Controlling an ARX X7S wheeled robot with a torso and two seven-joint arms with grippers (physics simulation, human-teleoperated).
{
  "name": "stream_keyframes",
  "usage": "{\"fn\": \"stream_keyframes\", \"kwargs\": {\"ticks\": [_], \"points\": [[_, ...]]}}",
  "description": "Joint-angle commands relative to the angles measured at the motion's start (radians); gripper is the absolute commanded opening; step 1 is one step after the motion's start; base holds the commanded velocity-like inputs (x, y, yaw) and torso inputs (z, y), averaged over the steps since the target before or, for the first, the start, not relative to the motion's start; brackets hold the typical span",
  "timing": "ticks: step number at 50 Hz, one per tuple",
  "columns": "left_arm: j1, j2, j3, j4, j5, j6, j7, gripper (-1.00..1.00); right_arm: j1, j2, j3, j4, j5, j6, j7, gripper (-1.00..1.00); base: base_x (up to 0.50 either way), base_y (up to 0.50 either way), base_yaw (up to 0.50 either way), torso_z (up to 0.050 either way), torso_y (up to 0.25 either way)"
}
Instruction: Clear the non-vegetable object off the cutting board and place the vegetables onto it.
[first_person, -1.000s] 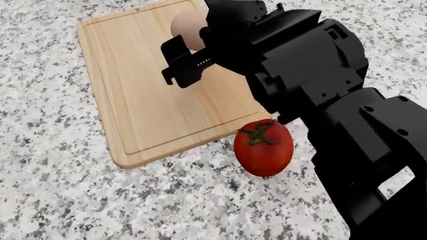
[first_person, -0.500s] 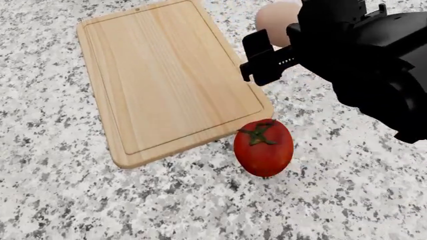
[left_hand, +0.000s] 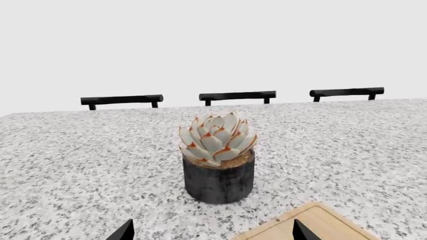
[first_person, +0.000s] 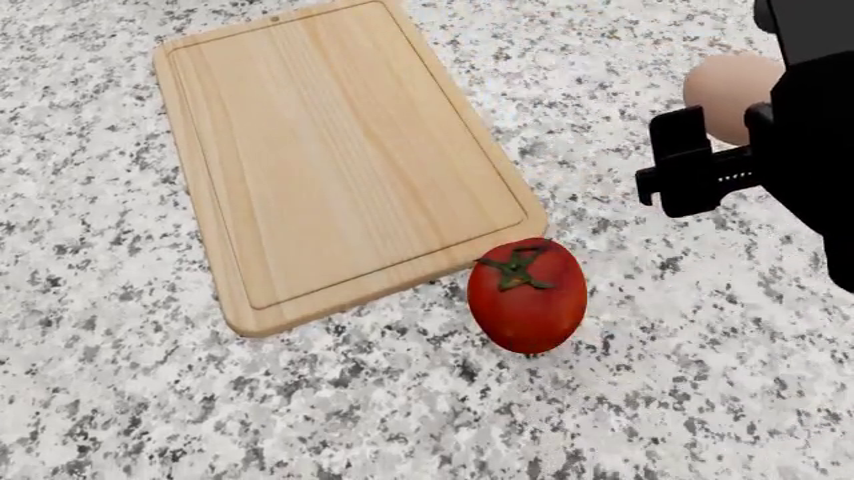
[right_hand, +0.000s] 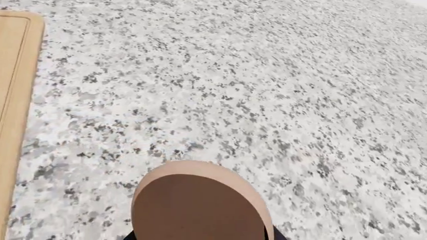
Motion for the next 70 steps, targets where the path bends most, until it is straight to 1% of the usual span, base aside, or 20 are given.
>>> {"fn": "stream_keyframes", "kwargs": {"ticks": [1, 11, 21, 30, 55, 56, 70], "points": [[-0.002, 0.002, 0.013, -0.006, 0.002, 0.009, 0.003, 1.0, -0.027, 0.078, -0.004, -0.014, -0.024, 0.019, 0.03, -1.0, 0.0, 0.0, 0.0, 0.0, 0.0], [0.009, -0.001, 0.013, 0.006, -0.006, 0.01, 0.004, 1.0, -0.019, 0.103, -0.013, 0.004, -0.04, 0.04, 0.029, -1.0, 0.0, 0.0, 0.0, 0.0, 0.0], [0.01, -0.006, 0.006, 0.012, -0.013, 0.005, -0.002, 1.0, -0.071, 0.12, -0.022, 0.012, -0.032, 0.027, 0.031, -1.0, 0.0, 0.0, 0.0, 0.0, 0.0], [0.013, -0.006, 0.01, 0.008, -0.014, 0.008, -0.004, 1.0, -0.109, 0.119, -0.027, 0.016, -0.029, 0.009, 0.027, -1.0, 0.0, 0.0, 0.0, 0.0, 0.0], [0.009, -0.005, 0.006, 0.012, -0.026, 0.008, -0.017, 1.0, -0.148, 0.13, -0.038, -0.005, -0.011, 0.025, 0.026, -1.0, 0.0, 0.0, 0.0, 0.0, 0.0], [0.01, -0.006, 0.006, 0.012, -0.026, 0.008, -0.017, 1.0, -0.146, 0.131, -0.038, -0.006, -0.011, 0.027, 0.025, 1.0, 0.0, 0.0, 0.0, 0.0, 0.0], [0.009, -0.008, -0.001, 0.021, -0.039, 0.0, -0.026, 1.0, -0.12, 0.141, -0.03, -0.043, -0.001, 0.053, 0.026, 1.0, 0.0, 0.0, 0.0, 0.0, -0.001]]}}
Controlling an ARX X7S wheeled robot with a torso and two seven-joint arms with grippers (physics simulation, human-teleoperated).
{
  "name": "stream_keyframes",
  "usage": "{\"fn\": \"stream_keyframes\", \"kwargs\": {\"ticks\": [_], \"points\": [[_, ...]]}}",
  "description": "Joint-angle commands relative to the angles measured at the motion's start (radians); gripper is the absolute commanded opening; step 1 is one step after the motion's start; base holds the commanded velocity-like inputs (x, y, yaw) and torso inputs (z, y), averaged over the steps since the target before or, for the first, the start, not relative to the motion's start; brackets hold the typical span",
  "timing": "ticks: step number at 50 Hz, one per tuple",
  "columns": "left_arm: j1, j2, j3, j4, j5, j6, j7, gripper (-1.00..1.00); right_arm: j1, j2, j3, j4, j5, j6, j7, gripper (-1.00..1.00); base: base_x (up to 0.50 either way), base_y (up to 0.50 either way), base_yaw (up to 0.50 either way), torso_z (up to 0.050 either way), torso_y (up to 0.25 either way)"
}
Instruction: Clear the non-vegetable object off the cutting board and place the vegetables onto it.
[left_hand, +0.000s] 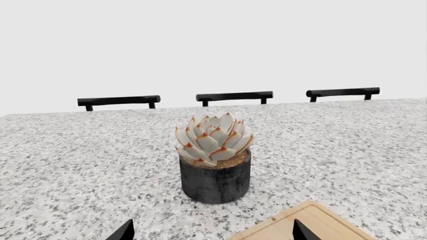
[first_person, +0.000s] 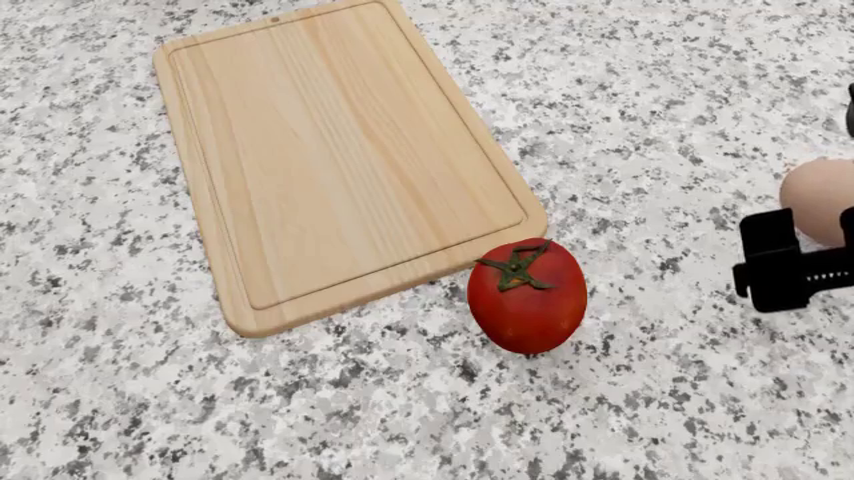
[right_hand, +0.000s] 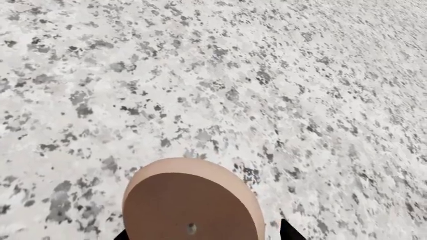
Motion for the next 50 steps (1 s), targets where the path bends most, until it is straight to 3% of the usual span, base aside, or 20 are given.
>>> {"fn": "stream_keyframes", "kwargs": {"ticks": [1, 23, 50], "points": [[0.001, -0.002, -0.004, 0.006, -0.009, -0.003, -0.006, 1.0, 0.009, 0.015, -0.012, -0.05, 0.038, 0.041, -0.016, 1.0, 0.0, 0.0, 0.0, 0.0, 0.0], [-0.004, -0.008, -0.016, 0.012, -0.027, -0.011, -0.015, 1.0, 0.127, 0.026, 0.028, -0.218, 0.1, 0.135, -0.018, 1.0, 0.0, 0.0, 0.0, 0.0, 0.0], [-0.008, -0.013, -0.034, 0.058, -0.078, -0.052, -0.043, 1.0, 0.202, 0.124, 0.103, -0.498, 0.258, 0.194, 0.073, 1.0, 0.0, 0.0, 0.0, 0.0, 0.0]]}}
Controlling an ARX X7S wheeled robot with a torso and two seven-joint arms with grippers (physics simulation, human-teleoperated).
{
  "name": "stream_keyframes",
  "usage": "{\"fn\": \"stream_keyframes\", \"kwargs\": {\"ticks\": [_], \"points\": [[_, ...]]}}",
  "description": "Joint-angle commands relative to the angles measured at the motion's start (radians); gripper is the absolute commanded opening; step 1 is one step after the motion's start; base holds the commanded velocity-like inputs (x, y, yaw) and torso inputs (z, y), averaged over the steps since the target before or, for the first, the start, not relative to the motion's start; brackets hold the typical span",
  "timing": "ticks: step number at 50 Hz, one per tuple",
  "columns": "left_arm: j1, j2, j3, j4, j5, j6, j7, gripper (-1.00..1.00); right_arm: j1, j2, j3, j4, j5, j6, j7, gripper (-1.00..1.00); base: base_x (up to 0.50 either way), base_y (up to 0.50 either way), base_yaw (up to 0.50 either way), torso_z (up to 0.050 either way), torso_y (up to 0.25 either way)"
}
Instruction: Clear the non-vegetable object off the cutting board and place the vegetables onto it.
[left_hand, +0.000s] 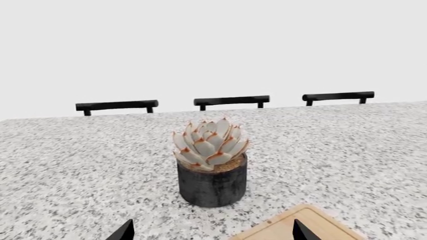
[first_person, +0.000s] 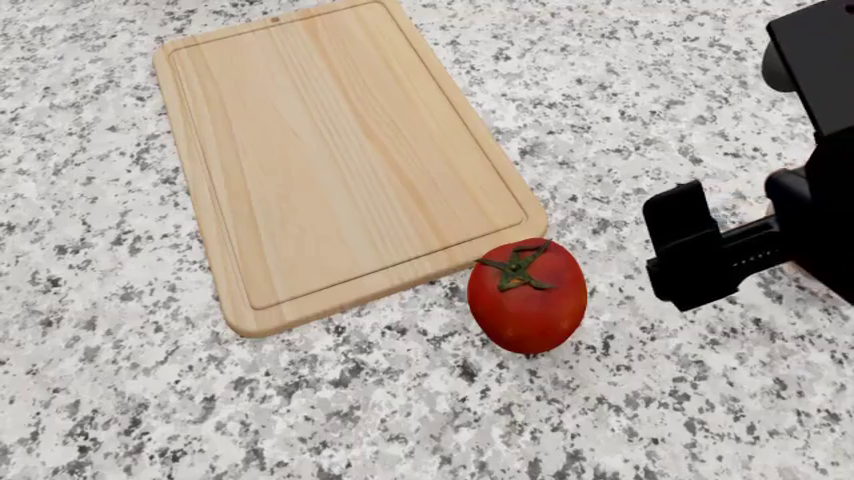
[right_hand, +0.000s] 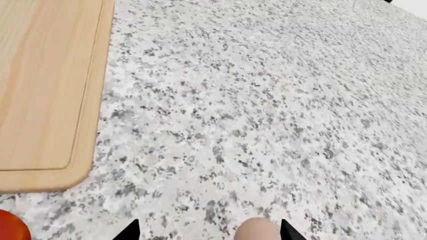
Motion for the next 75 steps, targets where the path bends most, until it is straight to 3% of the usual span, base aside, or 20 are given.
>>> {"fn": "stream_keyframes", "kwargs": {"ticks": [1, 26, 36, 53, 75], "points": [[-0.002, -0.002, -0.008, 0.017, -0.022, -0.017, -0.012, 1.0, 0.051, 0.037, 0.037, -0.119, 0.085, 0.039, 0.042, 1.0, 0.0, 0.0, 0.0, 0.0, 0.0], [-0.016, 0.01, -0.059, 0.076, -0.133, -0.112, -0.078, 1.0, 0.246, 0.11, 0.134, -0.324, 0.4, 0.136, 0.231, 1.0, 0.0, 0.0, 0.0, 0.0, 0.0], [-0.028, 0.013, -0.05, 0.08, -0.145, -0.116, -0.086, 1.0, 0.238, 0.108, 0.144, -0.418, 0.523, 0.08, 0.285, 1.0, 0.0, 0.0, 0.0, 0.0, 0.0], [-0.027, -0.004, -0.045, 0.075, -0.144, -0.101, -0.085, 1.0, 0.161, 0.029, 0.131, -0.506, 0.57, -0.005, 0.28, 1.0, 0.0, 0.0, 0.0, 0.0, 0.0], [-0.035, -0.016, -0.046, 0.07, -0.159, -0.096, -0.093, 1.0, 0.16, -0.209, 0.082, -0.417, 0.534, 0.024, 0.218, 1.0, 0.0, 0.0, 0.0, 0.0, 0.0]]}}
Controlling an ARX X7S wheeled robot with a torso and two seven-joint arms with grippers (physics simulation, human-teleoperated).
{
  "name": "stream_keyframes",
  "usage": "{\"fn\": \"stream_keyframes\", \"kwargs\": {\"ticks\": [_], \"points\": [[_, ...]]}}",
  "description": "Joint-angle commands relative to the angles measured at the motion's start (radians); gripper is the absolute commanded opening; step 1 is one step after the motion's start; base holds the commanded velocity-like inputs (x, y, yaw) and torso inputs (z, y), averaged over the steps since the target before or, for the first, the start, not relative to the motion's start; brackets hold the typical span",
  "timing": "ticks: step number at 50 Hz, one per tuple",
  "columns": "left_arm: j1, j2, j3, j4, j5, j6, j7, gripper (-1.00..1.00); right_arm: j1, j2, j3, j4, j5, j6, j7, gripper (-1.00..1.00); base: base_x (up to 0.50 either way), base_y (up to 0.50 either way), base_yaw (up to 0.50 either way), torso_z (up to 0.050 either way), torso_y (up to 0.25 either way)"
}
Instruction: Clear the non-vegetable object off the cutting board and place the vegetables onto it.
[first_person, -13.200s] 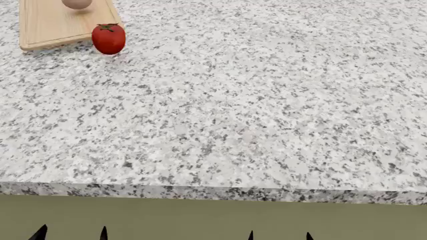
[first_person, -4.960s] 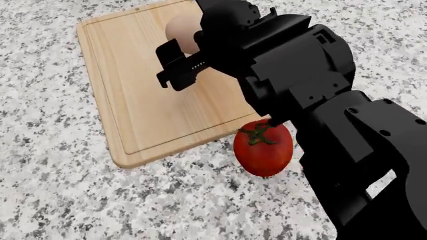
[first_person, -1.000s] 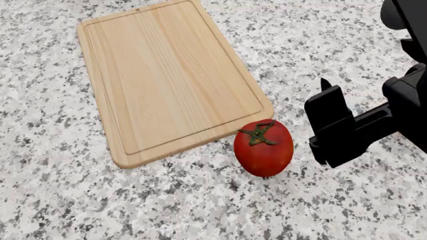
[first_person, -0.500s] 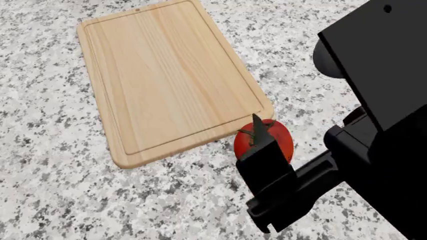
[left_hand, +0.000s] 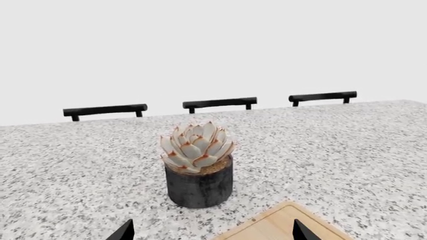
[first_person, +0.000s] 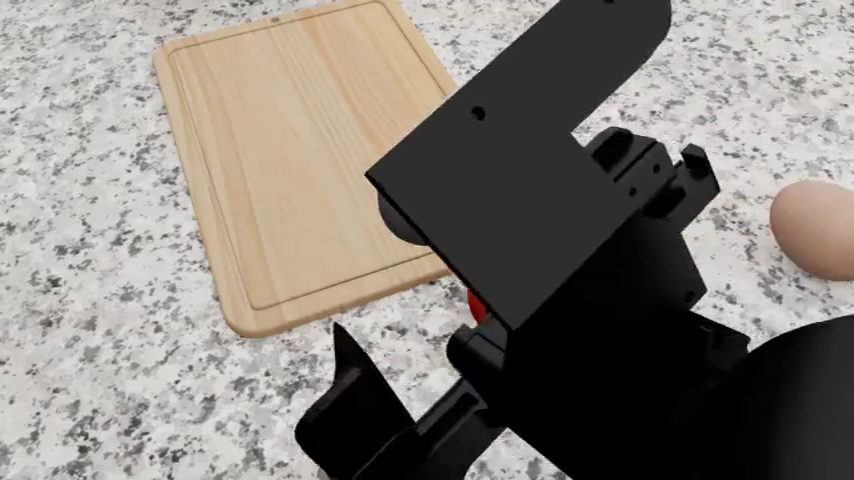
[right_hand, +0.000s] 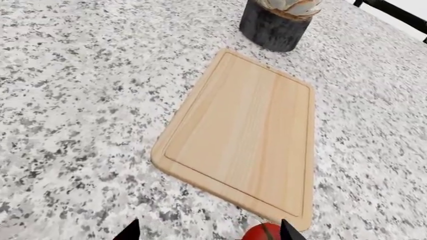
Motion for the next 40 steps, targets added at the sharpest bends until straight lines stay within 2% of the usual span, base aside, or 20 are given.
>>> {"fn": "stream_keyframes", "kwargs": {"ticks": [1, 23, 40], "points": [[-0.01, -0.006, 0.001, -0.005, -0.007, 0.001, -0.004, 1.0, 0.004, -0.103, -0.016, 0.037, -0.004, 0.007, -0.029, 1.0, 0.0, 0.0, 0.0, 0.0, 0.0], [-0.001, -0.017, 0.014, -0.011, -0.002, 0.026, -0.003, 1.0, 0.0, -0.25, -0.022, 0.074, -0.031, -0.006, -0.084, 1.0, 0.0, 0.0, 0.0, 0.0, 0.0], [-0.001, -0.028, 0.009, -0.013, -0.014, 0.031, -0.011, 1.0, -0.003, -0.313, -0.021, 0.029, 0.052, -0.055, -0.052, 1.0, 0.0, 0.0, 0.0, 0.0, 0.0]]}}
